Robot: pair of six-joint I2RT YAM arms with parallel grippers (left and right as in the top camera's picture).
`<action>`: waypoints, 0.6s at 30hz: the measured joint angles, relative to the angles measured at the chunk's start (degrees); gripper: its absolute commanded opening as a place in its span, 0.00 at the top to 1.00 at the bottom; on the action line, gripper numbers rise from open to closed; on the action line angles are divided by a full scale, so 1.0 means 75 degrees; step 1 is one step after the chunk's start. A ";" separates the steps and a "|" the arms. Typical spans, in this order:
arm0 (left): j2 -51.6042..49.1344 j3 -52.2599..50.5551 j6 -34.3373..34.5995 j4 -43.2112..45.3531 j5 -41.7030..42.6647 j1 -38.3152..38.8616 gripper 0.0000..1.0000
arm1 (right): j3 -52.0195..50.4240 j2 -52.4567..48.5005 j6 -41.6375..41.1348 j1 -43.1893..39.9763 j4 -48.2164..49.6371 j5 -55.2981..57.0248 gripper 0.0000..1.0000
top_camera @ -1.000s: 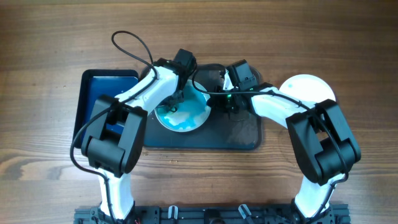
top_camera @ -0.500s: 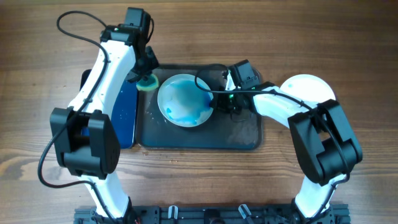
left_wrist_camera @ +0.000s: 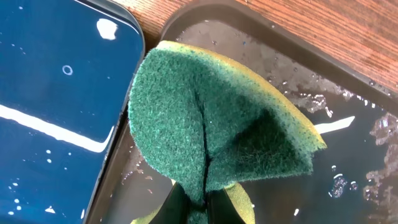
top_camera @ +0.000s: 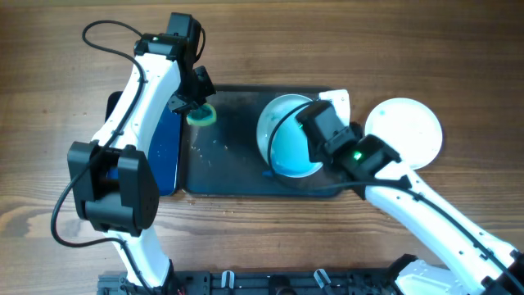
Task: Clean dirty plates on tray and stack at the side
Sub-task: 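Lift the plate with the right gripper and stack it on the side pile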
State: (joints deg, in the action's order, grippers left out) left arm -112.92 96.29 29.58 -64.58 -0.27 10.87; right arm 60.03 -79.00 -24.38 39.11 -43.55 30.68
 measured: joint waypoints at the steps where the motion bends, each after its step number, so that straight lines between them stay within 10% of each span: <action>1: 0.0000 0.0000 0.0000 0.0006 0.0006 0.0052 0.96 | 0.0000 0.0009 0.0108 0.0353 -0.0023 0.0664 0.96; 8: 0.0000 0.0000 -0.0003 0.0044 0.0035 0.0385 0.96 | -0.0050 0.0035 0.2672 0.2495 0.2279 0.5470 0.96; 18: 0.0000 0.0000 -0.0026 0.0070 0.0035 0.0385 0.96 | -0.0085 0.0050 0.6604 0.2824 0.5668 0.7268 0.96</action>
State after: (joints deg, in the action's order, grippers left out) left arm -112.92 96.29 29.39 -64.05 -0.01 13.76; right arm 59.40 -78.63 25.15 60.29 -1.04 85.19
